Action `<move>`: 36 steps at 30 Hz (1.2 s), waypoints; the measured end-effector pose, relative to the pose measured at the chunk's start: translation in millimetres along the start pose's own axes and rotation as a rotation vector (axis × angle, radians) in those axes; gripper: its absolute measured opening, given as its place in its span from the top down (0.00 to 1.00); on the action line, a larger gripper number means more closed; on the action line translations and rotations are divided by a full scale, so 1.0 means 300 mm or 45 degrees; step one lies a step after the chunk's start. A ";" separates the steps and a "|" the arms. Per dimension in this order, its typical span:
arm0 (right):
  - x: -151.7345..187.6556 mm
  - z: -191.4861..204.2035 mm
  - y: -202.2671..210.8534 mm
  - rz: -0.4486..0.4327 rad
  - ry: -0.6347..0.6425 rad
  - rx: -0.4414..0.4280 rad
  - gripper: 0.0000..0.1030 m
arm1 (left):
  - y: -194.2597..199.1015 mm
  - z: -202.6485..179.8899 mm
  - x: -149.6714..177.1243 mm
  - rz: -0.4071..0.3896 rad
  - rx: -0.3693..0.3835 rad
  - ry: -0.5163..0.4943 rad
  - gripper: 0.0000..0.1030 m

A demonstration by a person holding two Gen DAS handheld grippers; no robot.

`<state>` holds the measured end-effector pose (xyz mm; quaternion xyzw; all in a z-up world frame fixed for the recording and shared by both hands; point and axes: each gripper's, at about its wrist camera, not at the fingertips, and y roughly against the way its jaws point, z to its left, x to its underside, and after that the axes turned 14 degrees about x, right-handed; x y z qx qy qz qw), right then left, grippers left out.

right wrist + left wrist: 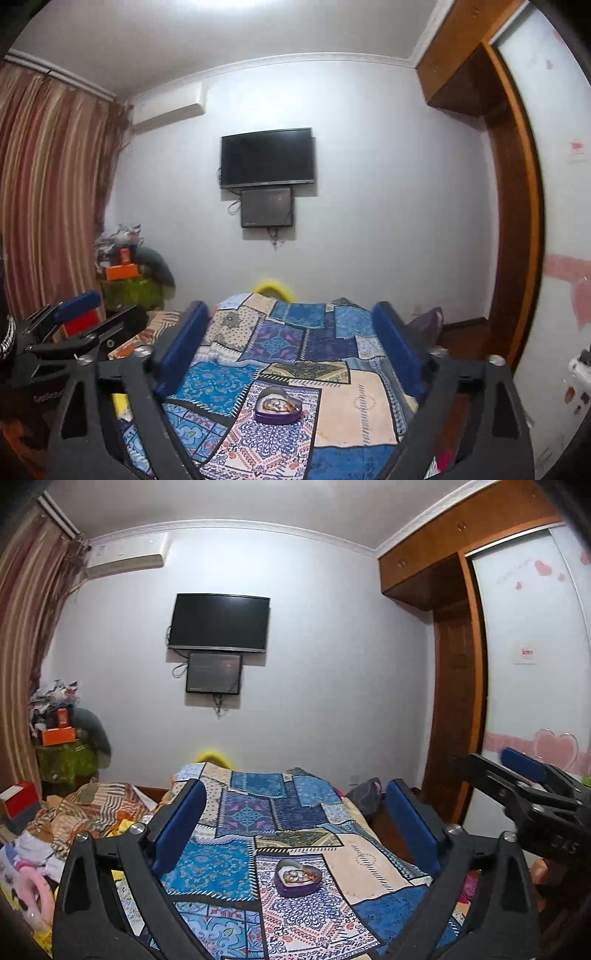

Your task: Organize jewelry

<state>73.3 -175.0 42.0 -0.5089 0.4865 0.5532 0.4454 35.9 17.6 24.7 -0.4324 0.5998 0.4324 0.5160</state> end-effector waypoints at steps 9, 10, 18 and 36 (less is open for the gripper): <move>0.008 0.015 0.040 -0.032 0.030 0.055 0.00 | 0.024 -0.004 0.023 0.008 -0.049 0.009 0.03; 0.012 0.013 0.043 -0.026 0.033 0.053 0.00 | 0.022 -0.004 0.023 0.008 -0.054 0.005 0.03; 0.026 -0.010 0.053 0.003 0.025 0.040 0.00 | 0.027 -0.022 0.033 0.011 -0.074 -0.026 0.01; 0.011 -0.027 0.064 0.034 0.007 0.043 0.00 | 0.028 -0.043 0.030 0.016 -0.055 -0.037 0.01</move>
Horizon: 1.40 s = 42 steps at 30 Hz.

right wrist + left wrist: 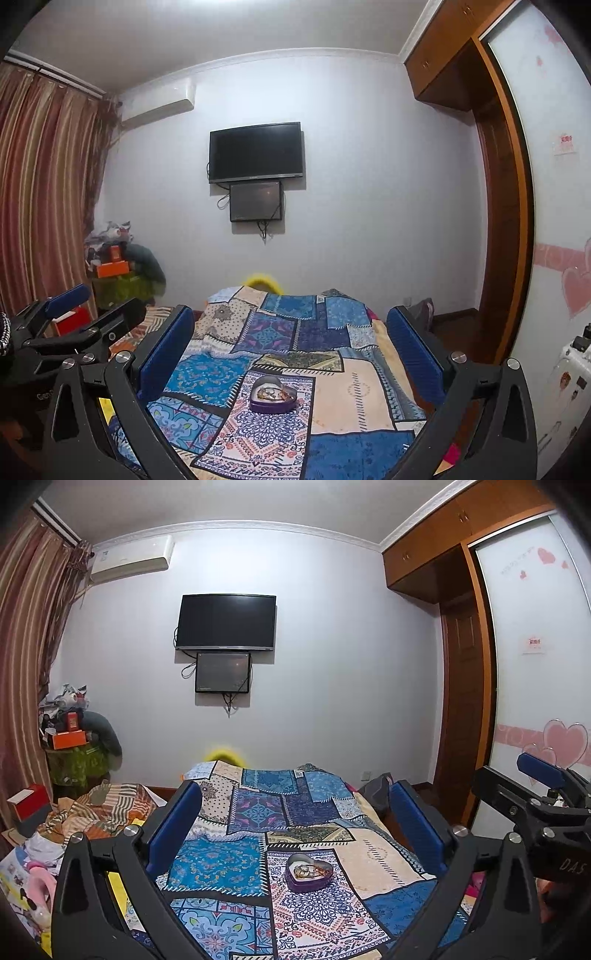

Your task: Organize jewelry

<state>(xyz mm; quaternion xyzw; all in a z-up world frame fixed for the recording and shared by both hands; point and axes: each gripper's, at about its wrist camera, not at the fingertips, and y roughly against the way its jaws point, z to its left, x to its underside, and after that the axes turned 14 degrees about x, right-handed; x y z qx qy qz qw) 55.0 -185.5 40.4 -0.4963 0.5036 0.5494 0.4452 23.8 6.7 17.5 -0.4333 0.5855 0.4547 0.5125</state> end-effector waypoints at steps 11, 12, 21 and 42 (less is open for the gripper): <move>-0.005 -0.001 -0.007 0.013 0.004 -0.006 0.00 | 0.003 0.002 -0.005 0.003 -0.005 0.013 0.01; -0.005 -0.001 -0.006 0.013 0.004 -0.006 0.00 | 0.001 0.001 -0.005 0.004 -0.003 0.014 0.01; -0.004 -0.003 -0.009 0.010 0.004 0.000 0.00 | -0.013 0.005 -0.006 0.017 0.001 0.026 0.01; 0.004 -0.005 -0.033 0.037 -0.007 0.022 0.00 | -0.044 0.001 0.026 0.049 0.012 0.013 0.01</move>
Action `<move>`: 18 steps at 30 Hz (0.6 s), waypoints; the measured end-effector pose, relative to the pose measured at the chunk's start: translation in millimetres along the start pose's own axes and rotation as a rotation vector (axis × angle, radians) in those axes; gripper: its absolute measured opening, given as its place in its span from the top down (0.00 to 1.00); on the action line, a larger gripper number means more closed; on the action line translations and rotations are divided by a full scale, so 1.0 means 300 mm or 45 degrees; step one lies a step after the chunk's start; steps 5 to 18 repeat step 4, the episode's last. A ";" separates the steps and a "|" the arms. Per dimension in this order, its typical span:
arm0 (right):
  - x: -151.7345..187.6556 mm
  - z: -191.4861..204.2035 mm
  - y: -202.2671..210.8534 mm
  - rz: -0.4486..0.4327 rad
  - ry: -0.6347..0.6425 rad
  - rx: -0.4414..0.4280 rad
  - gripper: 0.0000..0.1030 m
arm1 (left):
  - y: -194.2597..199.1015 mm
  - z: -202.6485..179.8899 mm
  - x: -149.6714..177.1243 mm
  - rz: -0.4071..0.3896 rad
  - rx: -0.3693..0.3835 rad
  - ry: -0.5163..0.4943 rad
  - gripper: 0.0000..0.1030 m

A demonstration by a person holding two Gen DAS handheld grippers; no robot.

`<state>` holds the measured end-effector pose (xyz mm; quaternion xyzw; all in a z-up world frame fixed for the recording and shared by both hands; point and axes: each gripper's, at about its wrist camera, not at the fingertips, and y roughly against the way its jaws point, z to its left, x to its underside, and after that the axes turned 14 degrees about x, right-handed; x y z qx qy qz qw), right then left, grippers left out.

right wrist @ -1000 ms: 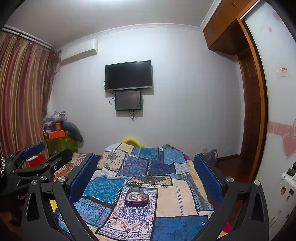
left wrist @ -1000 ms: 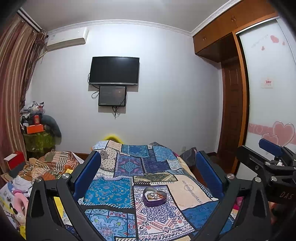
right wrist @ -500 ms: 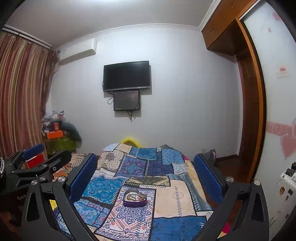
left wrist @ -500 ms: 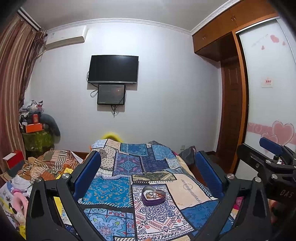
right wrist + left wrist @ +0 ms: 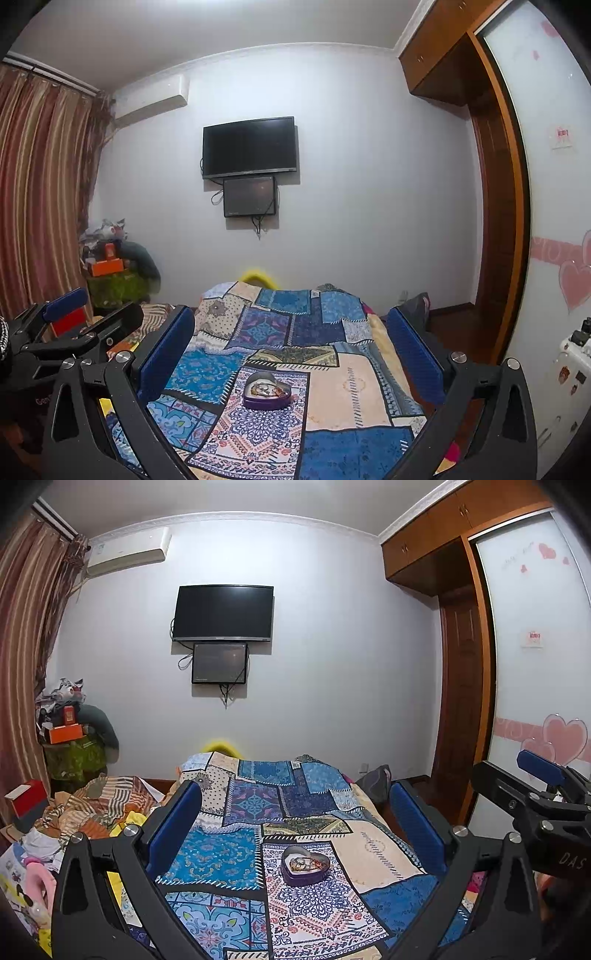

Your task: Organize jewelry

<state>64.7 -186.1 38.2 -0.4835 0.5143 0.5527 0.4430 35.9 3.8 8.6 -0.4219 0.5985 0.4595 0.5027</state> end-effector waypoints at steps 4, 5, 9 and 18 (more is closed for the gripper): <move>0.010 -0.006 -0.016 0.013 -0.005 0.004 0.00 | -0.024 0.009 0.007 0.019 0.008 0.009 0.01; 0.010 -0.006 -0.016 0.013 -0.005 0.004 0.00 | -0.024 0.009 0.007 0.019 0.008 0.009 0.01; 0.010 -0.006 -0.016 0.013 -0.005 0.004 0.00 | -0.024 0.009 0.007 0.019 0.008 0.009 0.01; 0.010 -0.006 -0.016 0.013 -0.005 0.004 0.00 | -0.024 0.009 0.007 0.019 0.008 0.009 0.01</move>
